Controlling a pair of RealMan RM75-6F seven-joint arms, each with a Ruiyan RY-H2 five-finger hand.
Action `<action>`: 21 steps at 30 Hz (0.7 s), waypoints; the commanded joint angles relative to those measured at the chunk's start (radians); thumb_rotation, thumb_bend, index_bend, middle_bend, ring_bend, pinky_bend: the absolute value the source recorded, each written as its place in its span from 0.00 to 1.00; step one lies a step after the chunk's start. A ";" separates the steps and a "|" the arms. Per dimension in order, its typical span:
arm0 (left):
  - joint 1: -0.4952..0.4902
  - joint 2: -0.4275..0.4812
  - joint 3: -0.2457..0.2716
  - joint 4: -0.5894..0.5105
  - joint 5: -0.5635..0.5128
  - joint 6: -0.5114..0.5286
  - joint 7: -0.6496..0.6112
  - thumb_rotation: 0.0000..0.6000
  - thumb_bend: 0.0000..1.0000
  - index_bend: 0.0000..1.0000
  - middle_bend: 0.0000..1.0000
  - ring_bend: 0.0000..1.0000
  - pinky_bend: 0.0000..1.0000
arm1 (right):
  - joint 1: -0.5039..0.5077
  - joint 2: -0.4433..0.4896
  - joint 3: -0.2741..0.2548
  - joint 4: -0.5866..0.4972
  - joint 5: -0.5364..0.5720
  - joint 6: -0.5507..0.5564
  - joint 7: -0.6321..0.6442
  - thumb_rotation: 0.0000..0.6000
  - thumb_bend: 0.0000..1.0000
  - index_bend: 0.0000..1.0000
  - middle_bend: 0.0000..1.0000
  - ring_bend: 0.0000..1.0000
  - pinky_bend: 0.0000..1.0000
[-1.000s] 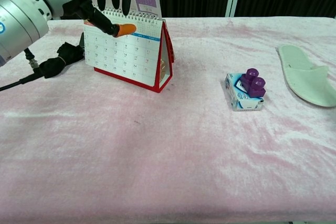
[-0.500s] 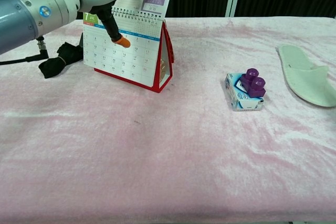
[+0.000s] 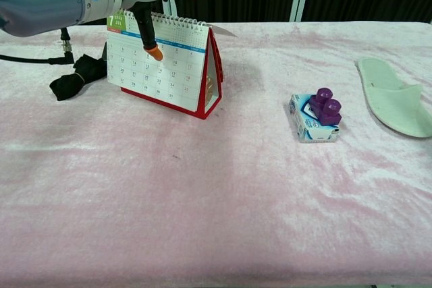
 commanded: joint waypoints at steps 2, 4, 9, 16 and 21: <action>-0.025 -0.012 0.014 0.030 -0.047 -0.002 0.016 1.00 0.00 0.00 0.32 0.27 0.32 | -0.001 -0.001 0.000 -0.001 -0.001 0.002 -0.001 1.00 0.13 0.11 0.07 0.07 0.18; -0.028 -0.015 0.014 0.036 -0.052 0.002 0.009 1.00 0.00 0.00 0.32 0.27 0.32 | 0.000 -0.001 0.000 -0.001 -0.001 0.002 -0.002 1.00 0.13 0.11 0.07 0.07 0.18; -0.033 -0.011 0.018 0.035 -0.057 0.010 -0.014 1.00 0.00 0.00 0.33 0.33 0.37 | -0.001 -0.002 0.002 -0.001 0.000 0.004 -0.002 1.00 0.13 0.11 0.07 0.07 0.18; -0.033 0.003 0.023 0.017 -0.036 0.035 -0.050 1.00 0.00 0.00 0.16 0.13 0.19 | -0.002 -0.003 0.001 0.000 -0.004 0.009 -0.003 1.00 0.13 0.11 0.07 0.07 0.18; -0.016 0.016 0.006 -0.014 0.028 0.077 -0.119 1.00 0.00 0.00 0.06 0.04 0.07 | -0.003 -0.003 0.001 0.001 -0.005 0.009 -0.001 1.00 0.13 0.11 0.07 0.07 0.18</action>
